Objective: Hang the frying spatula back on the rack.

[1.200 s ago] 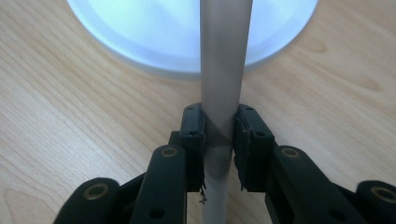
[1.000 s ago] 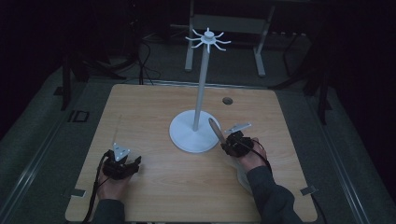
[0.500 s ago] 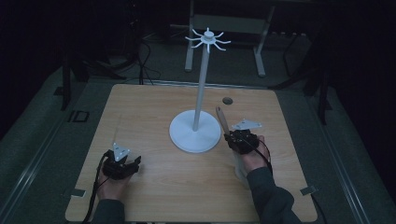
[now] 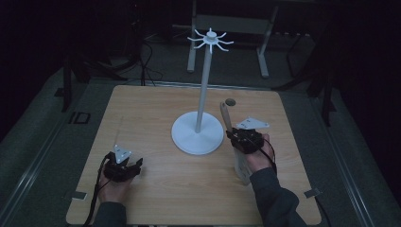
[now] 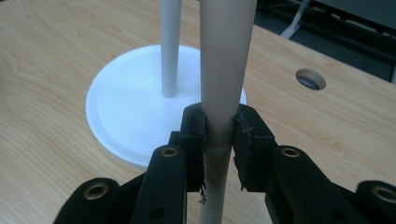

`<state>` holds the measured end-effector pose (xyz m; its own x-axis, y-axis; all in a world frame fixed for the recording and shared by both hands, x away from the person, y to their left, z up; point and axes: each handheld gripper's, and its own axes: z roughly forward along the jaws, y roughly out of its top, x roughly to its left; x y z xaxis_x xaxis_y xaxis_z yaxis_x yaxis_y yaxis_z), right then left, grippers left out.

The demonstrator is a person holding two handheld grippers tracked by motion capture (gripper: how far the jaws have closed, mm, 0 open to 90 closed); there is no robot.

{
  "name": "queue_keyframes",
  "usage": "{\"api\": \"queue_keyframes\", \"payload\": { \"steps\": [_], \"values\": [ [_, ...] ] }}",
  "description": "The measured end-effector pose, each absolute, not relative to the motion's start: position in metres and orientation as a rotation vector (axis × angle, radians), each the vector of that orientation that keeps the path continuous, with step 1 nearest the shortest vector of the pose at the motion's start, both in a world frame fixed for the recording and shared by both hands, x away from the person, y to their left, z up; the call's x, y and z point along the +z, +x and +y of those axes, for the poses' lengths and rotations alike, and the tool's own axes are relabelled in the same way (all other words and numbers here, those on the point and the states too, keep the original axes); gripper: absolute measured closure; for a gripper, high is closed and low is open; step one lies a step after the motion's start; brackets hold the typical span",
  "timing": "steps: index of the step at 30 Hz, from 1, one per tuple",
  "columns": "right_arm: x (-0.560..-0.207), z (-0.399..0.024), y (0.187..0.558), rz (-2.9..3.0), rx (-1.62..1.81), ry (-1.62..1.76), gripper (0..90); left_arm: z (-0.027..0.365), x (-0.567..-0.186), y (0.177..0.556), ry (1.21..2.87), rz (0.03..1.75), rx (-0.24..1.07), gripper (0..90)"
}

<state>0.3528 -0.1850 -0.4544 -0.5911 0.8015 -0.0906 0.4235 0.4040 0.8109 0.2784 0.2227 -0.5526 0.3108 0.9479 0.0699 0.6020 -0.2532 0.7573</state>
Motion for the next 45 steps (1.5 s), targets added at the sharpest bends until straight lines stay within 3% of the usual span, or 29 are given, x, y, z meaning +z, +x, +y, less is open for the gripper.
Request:
{"api": "queue_keyframes", "payload": {
  "steps": [45],
  "values": [
    [-0.401,-0.169,0.355,2.072,1.275,0.941,75.0,0.223,-0.552,0.278,1.941,1.374,0.717,40.2]
  ]
}}
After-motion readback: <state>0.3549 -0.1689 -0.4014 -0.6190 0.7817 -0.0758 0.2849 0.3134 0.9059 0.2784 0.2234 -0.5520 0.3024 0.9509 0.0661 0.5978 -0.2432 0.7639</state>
